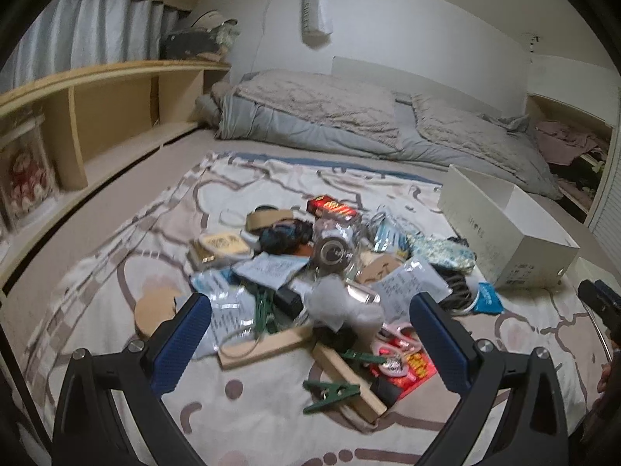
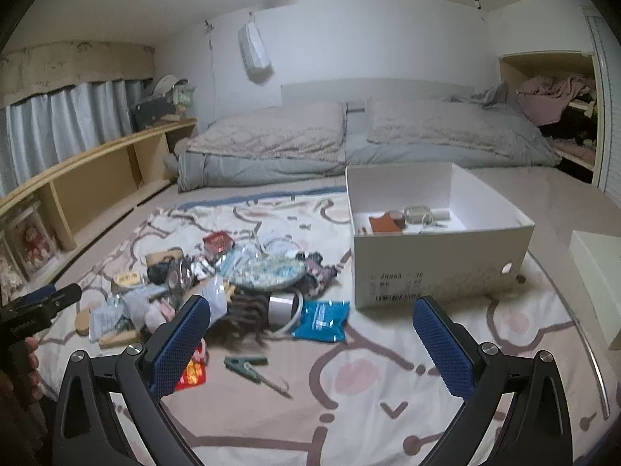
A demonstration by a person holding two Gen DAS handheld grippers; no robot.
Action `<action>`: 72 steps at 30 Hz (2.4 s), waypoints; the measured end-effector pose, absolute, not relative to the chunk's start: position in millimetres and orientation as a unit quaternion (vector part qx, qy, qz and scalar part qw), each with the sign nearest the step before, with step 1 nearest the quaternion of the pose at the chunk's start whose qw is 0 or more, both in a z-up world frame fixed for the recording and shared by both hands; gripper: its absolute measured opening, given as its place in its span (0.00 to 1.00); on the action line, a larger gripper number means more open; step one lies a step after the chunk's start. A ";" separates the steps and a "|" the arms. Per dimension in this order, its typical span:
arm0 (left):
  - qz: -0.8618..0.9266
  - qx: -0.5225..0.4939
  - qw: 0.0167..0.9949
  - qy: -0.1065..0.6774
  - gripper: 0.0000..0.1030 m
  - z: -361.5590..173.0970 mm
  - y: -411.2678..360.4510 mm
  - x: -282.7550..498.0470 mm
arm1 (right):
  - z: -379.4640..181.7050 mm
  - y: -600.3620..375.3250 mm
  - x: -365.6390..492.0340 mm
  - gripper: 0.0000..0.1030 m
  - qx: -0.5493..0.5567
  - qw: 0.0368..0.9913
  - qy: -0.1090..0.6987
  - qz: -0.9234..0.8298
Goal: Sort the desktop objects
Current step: 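Lower both tools toward the green clothespins lying beside the pile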
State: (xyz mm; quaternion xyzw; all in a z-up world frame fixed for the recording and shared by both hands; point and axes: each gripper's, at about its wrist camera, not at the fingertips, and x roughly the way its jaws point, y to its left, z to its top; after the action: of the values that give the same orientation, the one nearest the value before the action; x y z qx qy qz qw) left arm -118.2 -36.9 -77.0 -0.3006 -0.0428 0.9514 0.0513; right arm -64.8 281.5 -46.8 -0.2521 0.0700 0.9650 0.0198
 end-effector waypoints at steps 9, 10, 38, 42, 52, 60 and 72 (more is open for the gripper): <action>0.942 -0.331 0.041 -0.049 1.00 -101.0 -40.3 -113.6 | -80.3 274.6 -70.0 1.00 -0.295 0.009 0.074 0.953; 0.940 -0.334 0.039 -0.051 1.00 -103.1 -40.8 -113.1 | -82.4 274.7 -70.8 1.00 -0.299 0.007 0.075 0.951; 0.894 -0.445 0.007 -0.055 1.00 -163.9 -38.1 -115.3 | -158.2 282.1 -127.5 1.00 -0.431 0.053 0.089 0.896; 0.887 -0.458 0.005 -0.051 1.00 -171.9 -33.3 -119.9 | -162.7 282.4 -141.3 1.00 -0.445 0.060 0.089 0.889; 0.882 -0.471 -0.025 0.008 1.00 -181.5 -21.2 -121.2 | -173.9 275.7 -145.9 1.00 -0.453 0.079 0.058 0.886; 0.878 -0.477 -0.046 0.001 1.00 -182.5 -30.7 -119.8 | -174.3 275.6 -138.9 1.00 -0.443 0.081 0.049 0.892; 0.875 -0.476 -0.084 -0.030 1.00 -181.4 -52.3 -122.8 | -174.4 274.4 -134.2 1.00 -0.435 0.079 0.049 0.896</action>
State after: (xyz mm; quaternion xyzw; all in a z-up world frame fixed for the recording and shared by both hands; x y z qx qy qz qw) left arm -122.8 -52.3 -181.4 -0.4758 -0.0297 0.8751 -0.0836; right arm -134.2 274.4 -174.4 -0.4346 0.0489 0.8959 0.0786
